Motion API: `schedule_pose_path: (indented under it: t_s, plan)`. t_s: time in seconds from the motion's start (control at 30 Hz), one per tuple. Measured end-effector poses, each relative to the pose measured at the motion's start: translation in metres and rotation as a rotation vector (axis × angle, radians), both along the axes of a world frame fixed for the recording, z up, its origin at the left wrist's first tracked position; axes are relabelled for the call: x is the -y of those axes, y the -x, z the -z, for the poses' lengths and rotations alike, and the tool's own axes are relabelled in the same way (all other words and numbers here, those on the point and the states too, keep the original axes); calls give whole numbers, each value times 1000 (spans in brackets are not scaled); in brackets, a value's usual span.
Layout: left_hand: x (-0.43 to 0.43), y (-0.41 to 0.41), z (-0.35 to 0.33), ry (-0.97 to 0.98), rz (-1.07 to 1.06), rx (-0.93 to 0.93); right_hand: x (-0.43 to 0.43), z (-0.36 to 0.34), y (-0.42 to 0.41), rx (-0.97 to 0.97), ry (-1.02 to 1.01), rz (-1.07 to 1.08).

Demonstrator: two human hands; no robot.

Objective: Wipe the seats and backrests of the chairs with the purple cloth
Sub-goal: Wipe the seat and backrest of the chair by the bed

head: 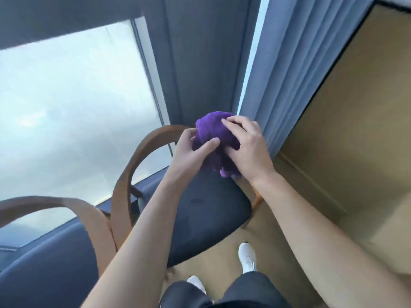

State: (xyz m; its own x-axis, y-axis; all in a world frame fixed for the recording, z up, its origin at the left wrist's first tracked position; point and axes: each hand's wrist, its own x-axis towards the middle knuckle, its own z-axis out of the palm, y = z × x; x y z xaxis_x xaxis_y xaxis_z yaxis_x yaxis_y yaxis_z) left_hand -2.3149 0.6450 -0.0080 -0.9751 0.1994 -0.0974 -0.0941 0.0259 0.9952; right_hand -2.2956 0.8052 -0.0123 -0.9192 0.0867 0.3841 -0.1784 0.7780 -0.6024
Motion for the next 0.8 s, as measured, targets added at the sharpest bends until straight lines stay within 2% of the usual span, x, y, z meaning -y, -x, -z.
schedule_pose_path:
  t_s: [0.17, 0.37, 0.63, 0.8]
  plan:
    - [-60, -21, -9, -134, 189, -34, -66, -8, -63, -12, -26, 235]
    - [-118, -56, -5, 32, 301, -80, -117, 2, -133, 94, -92, 326]
    - [-197, -113, -15, 9, 669, -112, -171, 5, -232, 155, -18, 515]
    - [-252, -163, -24, 145, 784, -261, -201, -1, -307, 171, 22, 673]
